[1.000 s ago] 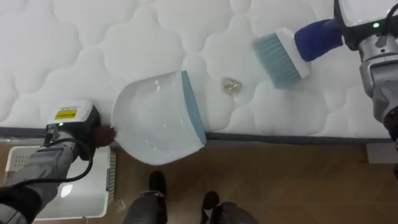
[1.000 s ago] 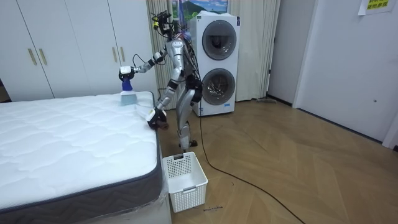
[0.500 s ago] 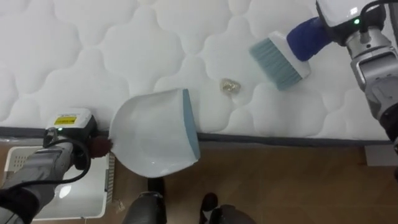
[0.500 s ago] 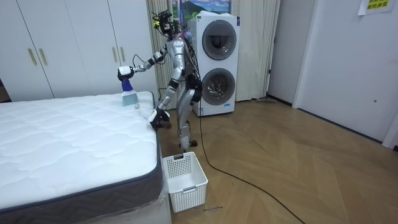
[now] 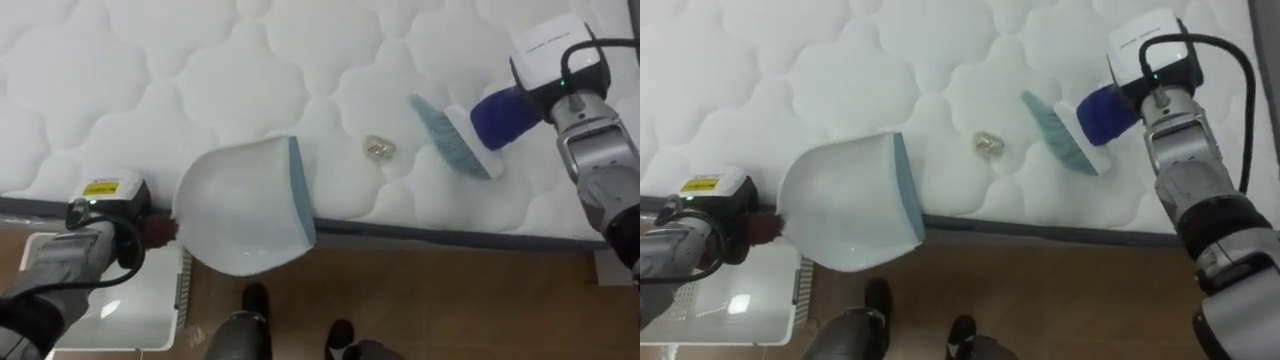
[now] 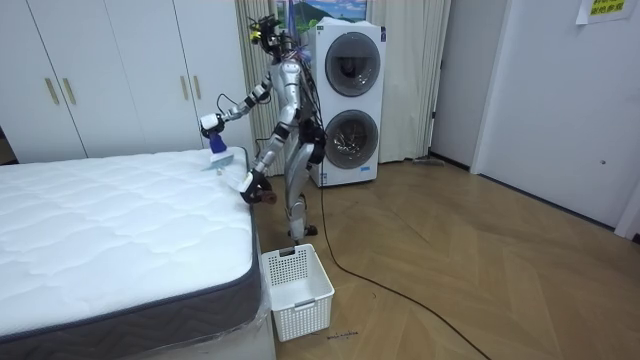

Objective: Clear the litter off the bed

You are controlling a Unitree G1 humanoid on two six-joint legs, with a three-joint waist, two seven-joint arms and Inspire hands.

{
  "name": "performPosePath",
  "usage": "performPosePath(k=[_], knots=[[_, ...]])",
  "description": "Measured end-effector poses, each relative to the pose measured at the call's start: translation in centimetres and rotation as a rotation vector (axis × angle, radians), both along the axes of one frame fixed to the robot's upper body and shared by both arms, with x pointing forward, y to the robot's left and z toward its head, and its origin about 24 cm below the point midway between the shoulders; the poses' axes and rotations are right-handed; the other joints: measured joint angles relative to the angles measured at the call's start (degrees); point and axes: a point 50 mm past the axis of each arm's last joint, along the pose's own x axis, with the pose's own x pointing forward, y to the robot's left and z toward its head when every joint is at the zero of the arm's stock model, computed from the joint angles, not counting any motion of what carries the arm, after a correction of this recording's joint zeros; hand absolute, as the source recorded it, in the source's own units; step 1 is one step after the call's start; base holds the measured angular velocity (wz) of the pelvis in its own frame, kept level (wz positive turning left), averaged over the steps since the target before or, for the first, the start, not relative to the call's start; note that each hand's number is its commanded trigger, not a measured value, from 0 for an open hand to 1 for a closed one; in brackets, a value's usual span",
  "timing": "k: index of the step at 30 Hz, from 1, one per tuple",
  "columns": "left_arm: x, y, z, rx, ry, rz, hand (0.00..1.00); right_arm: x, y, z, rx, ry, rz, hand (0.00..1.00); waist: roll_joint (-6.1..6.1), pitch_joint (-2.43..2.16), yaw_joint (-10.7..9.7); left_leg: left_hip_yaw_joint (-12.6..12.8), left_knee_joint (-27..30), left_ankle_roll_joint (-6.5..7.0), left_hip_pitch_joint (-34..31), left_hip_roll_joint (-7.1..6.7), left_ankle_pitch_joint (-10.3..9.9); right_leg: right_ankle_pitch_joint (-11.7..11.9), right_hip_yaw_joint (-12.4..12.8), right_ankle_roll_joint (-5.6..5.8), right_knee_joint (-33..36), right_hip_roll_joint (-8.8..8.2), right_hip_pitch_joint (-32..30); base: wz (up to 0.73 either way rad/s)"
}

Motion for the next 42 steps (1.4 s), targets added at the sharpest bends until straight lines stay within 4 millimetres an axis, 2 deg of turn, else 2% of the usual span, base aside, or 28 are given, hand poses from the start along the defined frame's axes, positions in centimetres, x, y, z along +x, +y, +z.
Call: performPosePath(k=[4, 9, 15, 21, 24, 28, 32, 35, 42], knots=[[0.0, -0.4, -0.2, -0.008, 0.001, 0.003, 1.00, -0.3, 0.3, -0.7, 0.068, 0.038, -0.026, 1.00, 0.61, -0.32, 0.63, -0.03, -0.34, -0.26, -0.05, 0.00, 0.20, -0.01, 0.07, -0.18, 0.18, 0.03, -0.62, 0.00], [0.1, -0.7, -0.4, -0.028, 0.002, 0.005, 1.00, -0.6, 0.7, -1.1, 0.122, 0.072, -0.049, 1.00, 0.71, -0.30, 0.52, -0.28, -0.24, -0.40, -0.26, 0.07, 0.29, -0.06, -0.14, -0.29, -0.11, 0.23, -0.14, 0.02], [-0.2, -0.6, -0.7, -0.033, 0.016, 0.020, 1.00, -1.5, 1.7, -2.6, 0.224, 0.123, -0.053, 1.00, 1.10, -0.20, 0.63, -0.38, -0.52, -0.54, 0.12, 0.19, 0.03, 0.06, -0.12, -0.24, -1.26, 0.58, 0.26, -0.01], [-0.2, -1.0, -1.0, -0.047, 0.019, 0.018, 1.00, -1.8, 2.9, -3.0, 0.310, 0.148, -0.038, 1.00, 2.50, -0.28, 0.71, -0.23, -0.56, -0.84, 0.42, 1.03, -0.11, 0.46, -0.03, -0.60, -2.36, 1.44, 1.16, -0.04], [-0.2, -1.6, -1.3, -0.063, 0.022, 0.013, 1.00, -2.1, 3.7, -3.7, 0.361, 0.181, -0.031, 1.00, 3.10, -0.26, 0.76, 0.01, -0.87, -1.05, 0.55, 1.11, 0.01, 0.51, 0.28, -0.73, -2.32, 1.50, 0.91, -0.07], [-0.6, -1.6, -2.1, -0.103, 0.048, 0.052, 1.00, -2.4, 5.4, -4.6, 0.452, 0.250, -0.009, 1.00, 3.11, -0.28, 0.85, 1.24, -1.33, -1.22, 0.70, 1.39, 0.15, 0.60, 0.49, -0.96, -2.00, 1.30, 0.20, -0.13], [-0.9, -1.4, -2.5, -0.112, 0.063, 0.074, 1.00, -3.0, 7.0, -5.3, 0.482, 0.326, 0.026, 1.00, 3.11, -0.28, 0.66, 1.22, -1.30, -1.38, 0.58, 1.47, 0.13, 0.48, 0.26, -1.14, -2.01, 1.33, 0.09, -0.01], [-1.0, -1.2, -2.6, -0.146, 0.088, 0.102, 1.00, -3.6, 8.9, -5.5, 0.514, 0.391, 0.082, 1.00, 3.14, -0.29, 0.54, 1.12, -0.46, -1.40, -0.76, 1.78, 0.13, 0.48, 0.08, -1.25, -1.99, 1.53, -0.78, 0.00], [-2.4, -0.1, -3.9, -0.239, 0.208, 0.228, 1.00, -3.9, 10.0, -5.2, 0.530, 0.449, 0.113, 1.00, 3.17, -0.31, 0.68, 0.63, 1.16, -1.48, -2.04, 2.11, -0.35, 0.46, -0.01, -1.24, -1.23, 1.79, -1.42, 0.00]])
